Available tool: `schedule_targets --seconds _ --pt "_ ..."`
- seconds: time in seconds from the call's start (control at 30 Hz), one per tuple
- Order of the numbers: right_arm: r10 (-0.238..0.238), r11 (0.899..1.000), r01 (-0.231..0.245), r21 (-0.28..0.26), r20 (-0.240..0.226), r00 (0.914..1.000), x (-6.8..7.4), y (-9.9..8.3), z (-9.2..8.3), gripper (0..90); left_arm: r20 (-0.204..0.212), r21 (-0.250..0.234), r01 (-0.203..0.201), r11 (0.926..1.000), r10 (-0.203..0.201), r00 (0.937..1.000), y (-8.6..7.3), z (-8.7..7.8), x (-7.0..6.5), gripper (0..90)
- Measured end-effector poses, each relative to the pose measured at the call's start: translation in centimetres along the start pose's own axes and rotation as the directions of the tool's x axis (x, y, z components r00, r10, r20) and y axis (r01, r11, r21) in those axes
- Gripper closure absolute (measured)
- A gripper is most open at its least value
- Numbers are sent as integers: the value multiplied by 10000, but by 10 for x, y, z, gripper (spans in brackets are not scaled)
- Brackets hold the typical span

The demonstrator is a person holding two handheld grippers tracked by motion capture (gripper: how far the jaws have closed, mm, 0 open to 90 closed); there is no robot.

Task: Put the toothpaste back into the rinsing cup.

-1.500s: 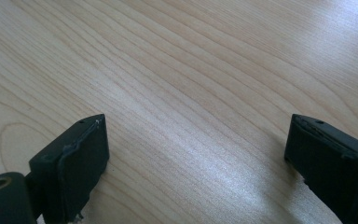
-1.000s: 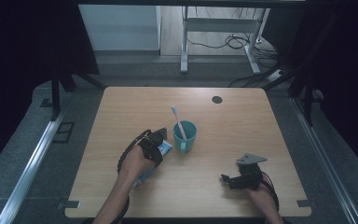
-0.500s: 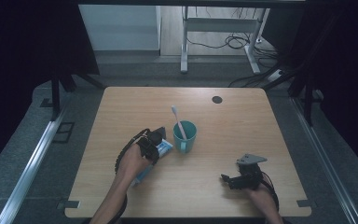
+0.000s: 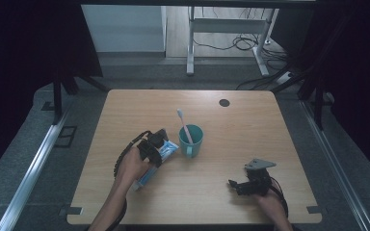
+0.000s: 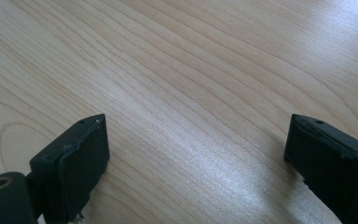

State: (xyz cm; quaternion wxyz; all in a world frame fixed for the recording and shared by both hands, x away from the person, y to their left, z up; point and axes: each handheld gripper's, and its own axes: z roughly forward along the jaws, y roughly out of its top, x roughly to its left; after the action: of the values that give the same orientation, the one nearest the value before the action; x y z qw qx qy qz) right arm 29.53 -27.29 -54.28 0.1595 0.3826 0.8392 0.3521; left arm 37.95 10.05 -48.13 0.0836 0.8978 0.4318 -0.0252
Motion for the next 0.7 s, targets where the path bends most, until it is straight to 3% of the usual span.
schedule_targets --seconds 0.2,0.27,0.47,0.57,0.67,0.7 --pt "26 10000 -26 -8 3 10000 0 0 0 64 -82 -780 -73 9969 67 9999 -7 -11 5 722" --pt "20 10000 -20 -2 -4 10000 0 0 0 64 10 -1173 -33 9931 34 10000 -11 -16 8 722" --pt "21 10000 -21 -4 -5 10000 0 0 0 64 124 -1741 -185 9846 210 9997 -16 -23 9 723" --pt "19 10000 -19 -1 -4 10000 0 0 0 64 -54 -2167 -524 9748 525 9986 -20 -27 7 723" --pt "17 10000 -17 -2 -4 10000 0 0 0 64 -44 -2380 -564 9696 569 9984 -23 -30 7 724" --pt "18 10000 -18 -1 -5 10000 0 0 0 64 -33 -2636 -553 9630 564 9984 -26 -33 6 724"
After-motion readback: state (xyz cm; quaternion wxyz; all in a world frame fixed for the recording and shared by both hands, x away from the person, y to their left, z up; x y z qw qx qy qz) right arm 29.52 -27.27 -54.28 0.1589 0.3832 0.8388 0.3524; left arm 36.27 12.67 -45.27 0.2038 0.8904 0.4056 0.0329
